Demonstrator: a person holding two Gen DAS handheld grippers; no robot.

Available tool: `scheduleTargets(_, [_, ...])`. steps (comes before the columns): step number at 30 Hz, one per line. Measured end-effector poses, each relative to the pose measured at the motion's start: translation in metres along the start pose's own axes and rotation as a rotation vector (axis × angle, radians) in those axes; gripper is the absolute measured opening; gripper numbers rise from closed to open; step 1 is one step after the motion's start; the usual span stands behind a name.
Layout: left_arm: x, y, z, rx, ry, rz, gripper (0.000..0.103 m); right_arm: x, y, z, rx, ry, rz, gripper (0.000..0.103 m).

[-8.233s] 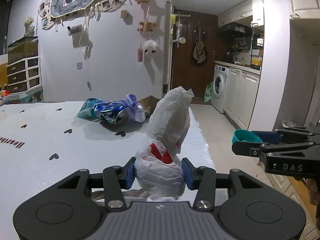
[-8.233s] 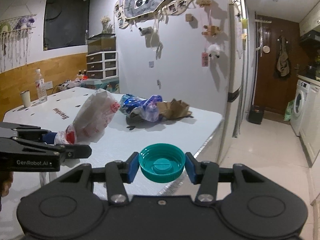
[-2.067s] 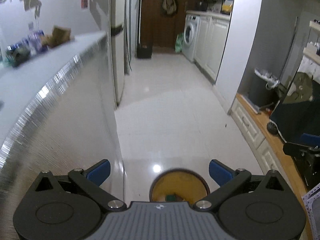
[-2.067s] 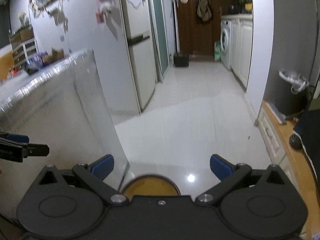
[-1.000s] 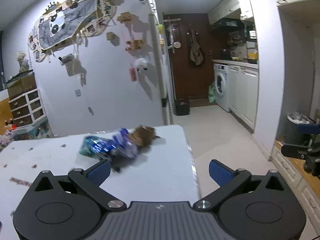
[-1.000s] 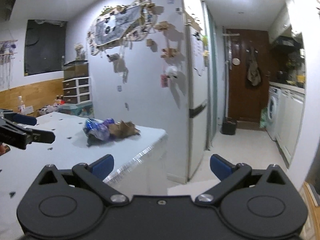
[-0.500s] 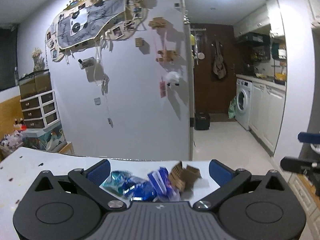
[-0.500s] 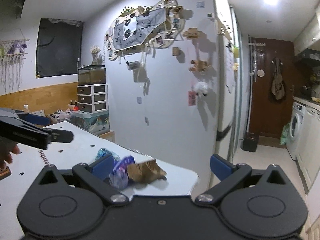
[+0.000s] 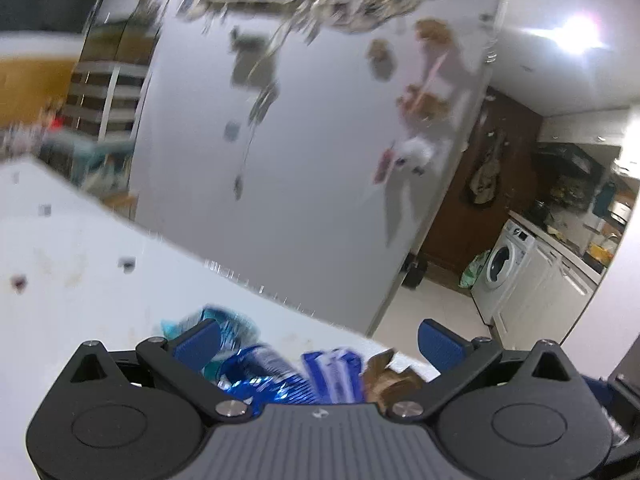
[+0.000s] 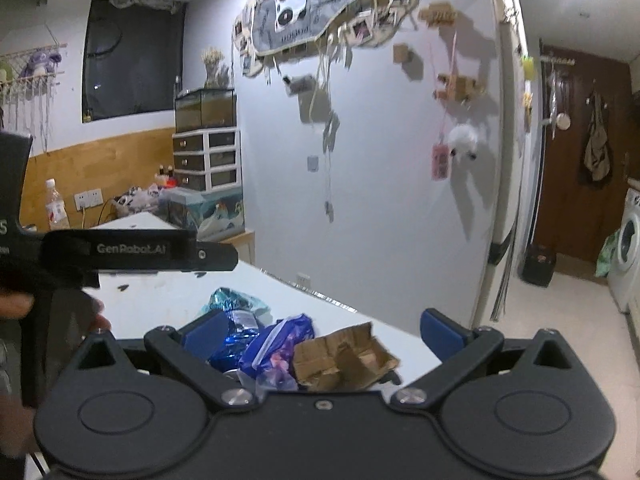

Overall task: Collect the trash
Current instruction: 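Grasp the blue Pepsi can with the left tool while the right tool grasps the purple snack bag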

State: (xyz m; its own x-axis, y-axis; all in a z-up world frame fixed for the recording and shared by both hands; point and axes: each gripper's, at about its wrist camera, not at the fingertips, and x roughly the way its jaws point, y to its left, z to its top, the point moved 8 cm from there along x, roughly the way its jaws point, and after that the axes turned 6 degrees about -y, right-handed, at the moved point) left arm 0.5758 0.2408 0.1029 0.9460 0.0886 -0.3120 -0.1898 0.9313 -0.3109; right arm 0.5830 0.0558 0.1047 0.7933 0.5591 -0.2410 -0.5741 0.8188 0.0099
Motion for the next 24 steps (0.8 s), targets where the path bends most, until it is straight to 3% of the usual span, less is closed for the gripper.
scheduleTargets(8, [0.032, 0.05, -0.017, -0.154, 0.113, 0.014, 0.103, 0.073, 0.022, -0.03, 0.081, 0.104, 0.015, 0.103])
scheduleTargets(14, [0.048, 0.073, -0.031, -0.342, 0.152, -0.122, 0.103, 0.104, 0.033, -0.052, 0.07, 0.192, -0.001, 0.103])
scheduleTargets(18, [0.057, 0.083, -0.043, -0.441, 0.196, -0.174, 0.103, 0.109, 0.03, -0.053, 0.087, 0.203, 0.012, 0.085])
scheduleTargets(20, [0.06, 0.084, -0.047, -0.474, 0.217, -0.202, 0.103, 0.109, 0.029, -0.051, 0.094, 0.21, 0.022, 0.072])
scheduleTargets(22, [0.062, 0.084, -0.051, -0.501, 0.238, -0.229, 0.103, 0.109, 0.029, -0.049, 0.088, 0.215, 0.029, 0.048])
scheduleTargets(24, [0.065, 0.084, -0.056, -0.528, 0.258, -0.254, 0.102, 0.11, 0.031, -0.048, 0.088, 0.222, 0.047, 0.041])
